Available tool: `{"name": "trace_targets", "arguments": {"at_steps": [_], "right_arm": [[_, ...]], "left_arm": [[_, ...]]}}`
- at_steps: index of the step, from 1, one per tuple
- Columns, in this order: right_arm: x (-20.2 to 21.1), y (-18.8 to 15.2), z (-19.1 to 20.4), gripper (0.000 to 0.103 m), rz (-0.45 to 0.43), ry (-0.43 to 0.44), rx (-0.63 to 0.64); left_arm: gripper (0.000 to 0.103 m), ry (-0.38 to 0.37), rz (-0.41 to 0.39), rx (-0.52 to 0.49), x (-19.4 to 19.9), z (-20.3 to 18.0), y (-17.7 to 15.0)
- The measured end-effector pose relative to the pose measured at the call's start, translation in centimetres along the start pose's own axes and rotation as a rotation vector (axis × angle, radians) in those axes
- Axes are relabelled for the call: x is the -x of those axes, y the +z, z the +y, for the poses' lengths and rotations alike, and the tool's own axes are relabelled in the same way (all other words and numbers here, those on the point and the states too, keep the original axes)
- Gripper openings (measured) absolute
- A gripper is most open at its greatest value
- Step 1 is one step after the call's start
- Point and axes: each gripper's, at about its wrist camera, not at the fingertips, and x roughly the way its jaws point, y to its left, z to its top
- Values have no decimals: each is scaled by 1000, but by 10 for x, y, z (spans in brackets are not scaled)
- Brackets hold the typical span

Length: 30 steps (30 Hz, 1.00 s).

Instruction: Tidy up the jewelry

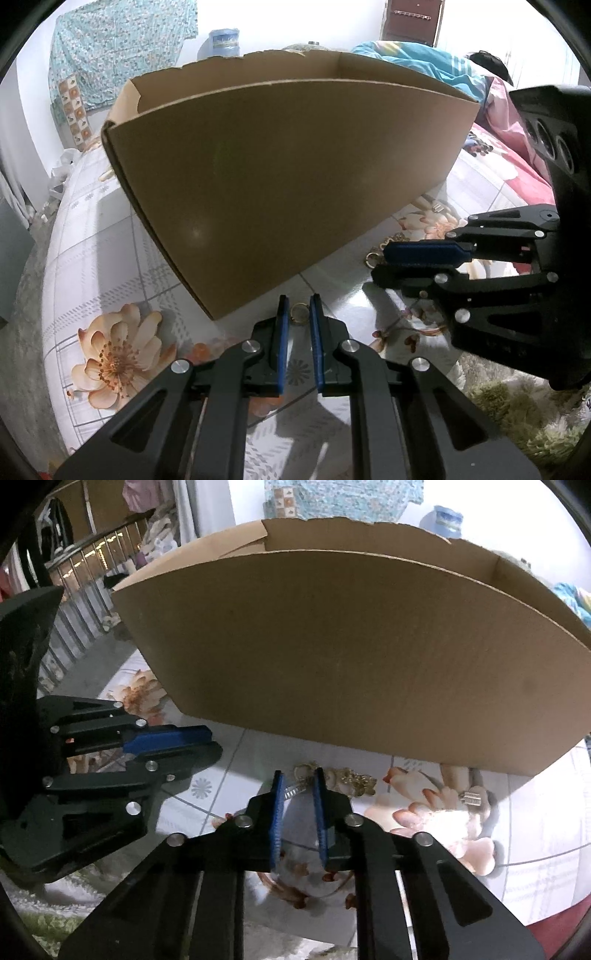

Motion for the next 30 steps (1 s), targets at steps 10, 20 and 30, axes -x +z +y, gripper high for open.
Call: {"name": "trace_targets", "arguments": {"at_steps": [10,20,30], "right_arm": [[-5,9,4,0,15,16,-20],[9,3,-8,0,-11,48,-52],[9,2,-8,14,-48,69,-49]], "left_arm": [[11,0,-1,-1,0,0,0],[11,-1,-1,0,0,0,0],[11,1,-3,-2,1,0,0]]}}
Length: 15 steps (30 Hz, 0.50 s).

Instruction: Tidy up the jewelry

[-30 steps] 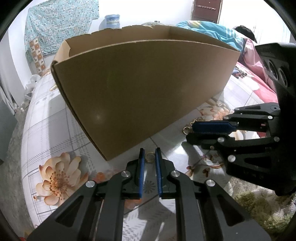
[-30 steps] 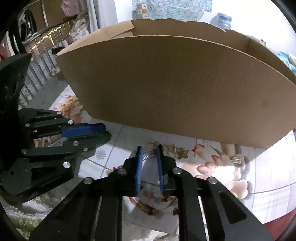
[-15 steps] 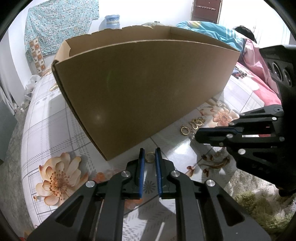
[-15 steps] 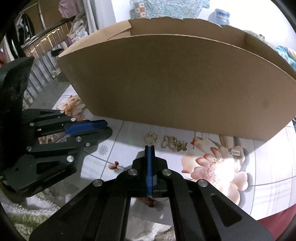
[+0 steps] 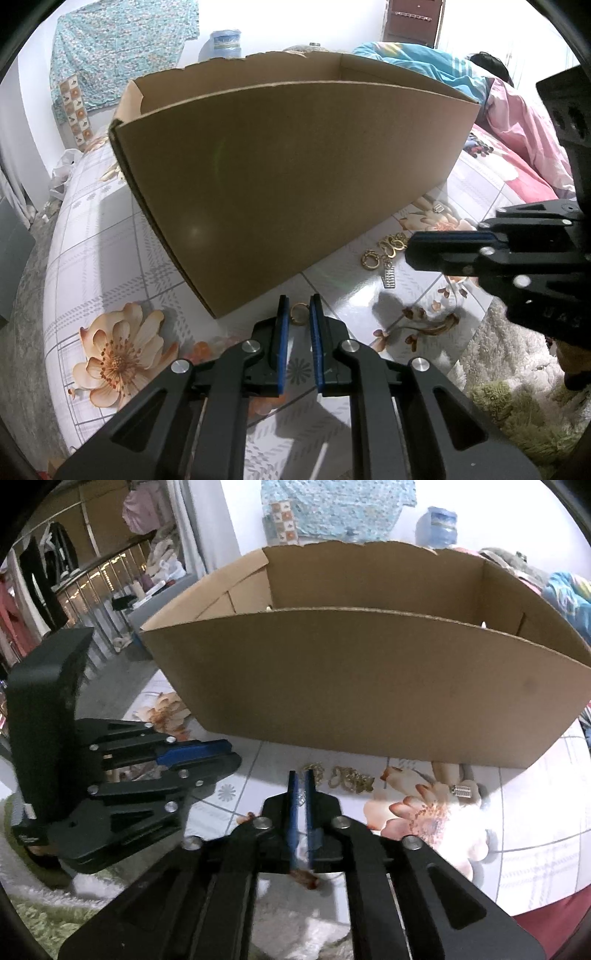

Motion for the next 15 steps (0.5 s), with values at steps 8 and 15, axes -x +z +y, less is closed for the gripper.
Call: {"name": "trace_targets", "arguments": {"at_steps": [8,15], "right_arm": [[-14,5,1,21,36,75,18],[-12,-5,-9,21,80,69,-20]], "left_arm": [[11,0,1,7,-1,1,-1],[11,-3,1,6,-1,1,0]]}}
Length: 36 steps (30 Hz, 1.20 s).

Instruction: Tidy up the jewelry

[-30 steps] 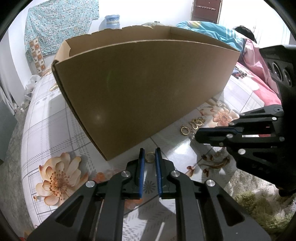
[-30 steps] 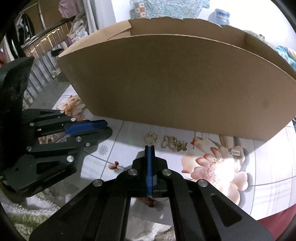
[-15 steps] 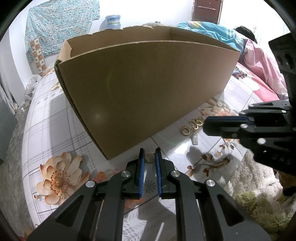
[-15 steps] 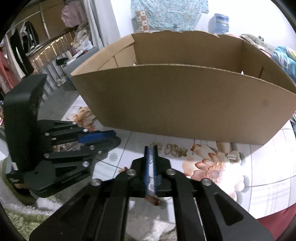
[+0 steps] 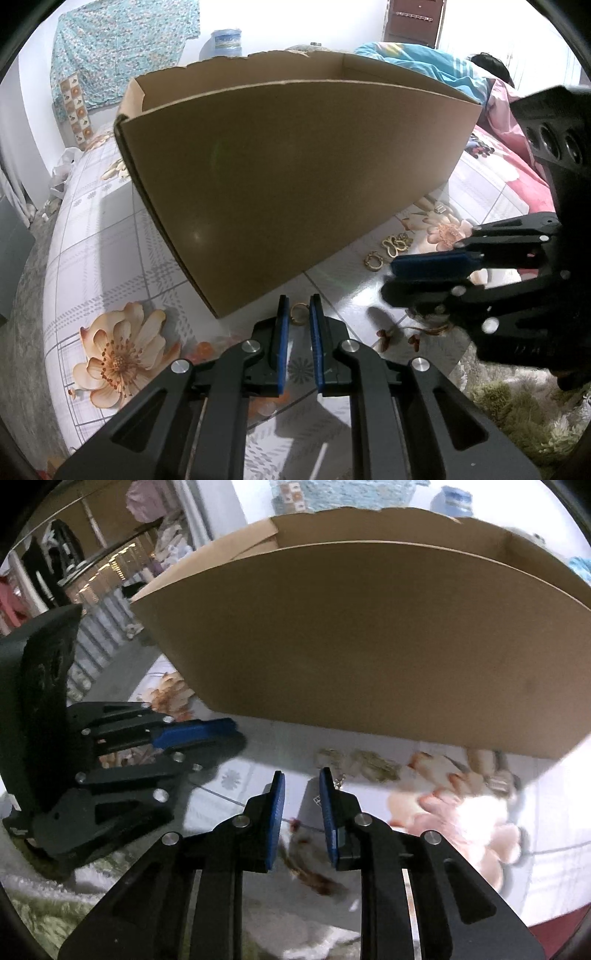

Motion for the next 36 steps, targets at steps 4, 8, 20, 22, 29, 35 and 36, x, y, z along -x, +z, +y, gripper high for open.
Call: {"name": "trace_targets", "arguments": {"at_steps": [4,8,20,22,29,35,36], "right_arm": [[2,2,-10,17,-1,-32,-39],[4,7,-8,18,-15,-36,-19],[-4,2,10,18,-24,-72,84],[-9,3,10,18,-10,-77,99],[-8,4,7,8,-6,-82,125],[-4,0,3,0,-5,-66,114],[-3,-1,2,0,-4,-57,111]], "left_arm": [[11,-1,-1,0,0,0,0],[11,1,0,-1,0,1,-1],[11,3,-2,4,-1,1,-1],[11,3,-2,4,-1,1,-1],[11,3,-2,6,0,1,-1],[11,3,-2,4,-1,1,-1],[11,4,-3,3,0,1,-2]]}}
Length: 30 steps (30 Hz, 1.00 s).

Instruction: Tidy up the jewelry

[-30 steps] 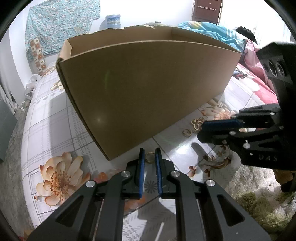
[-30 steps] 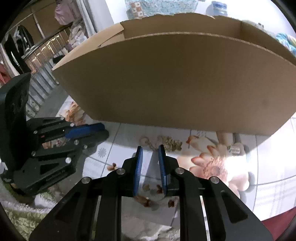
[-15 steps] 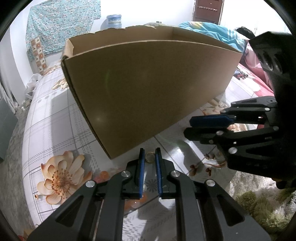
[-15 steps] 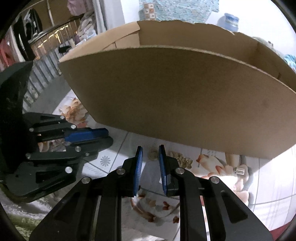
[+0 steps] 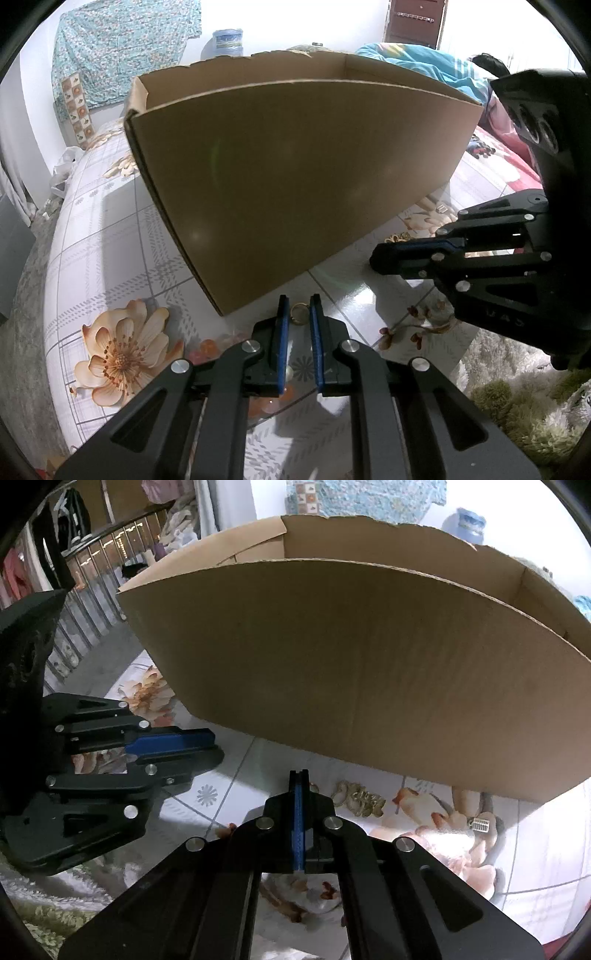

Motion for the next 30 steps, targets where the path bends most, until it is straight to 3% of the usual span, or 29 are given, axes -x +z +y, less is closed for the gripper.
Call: {"name": "trace_targets", "arguments": {"at_steps": [11,19,25,30], "right_arm": [[19,-19,2,0,28,120,-7],[24,-12,-32,2,-6,8,-101],[27,-23,-29,3,33,-12,-27],[32,-33,-33,3,47,-107,-6]], "left_arm": [[11,-1,0,0,0,0,0],[11,0,0,-1,0,0,0],[11,0,0,-1,0,0,-1],[11,0,0,-1,0,0,-1]]}}
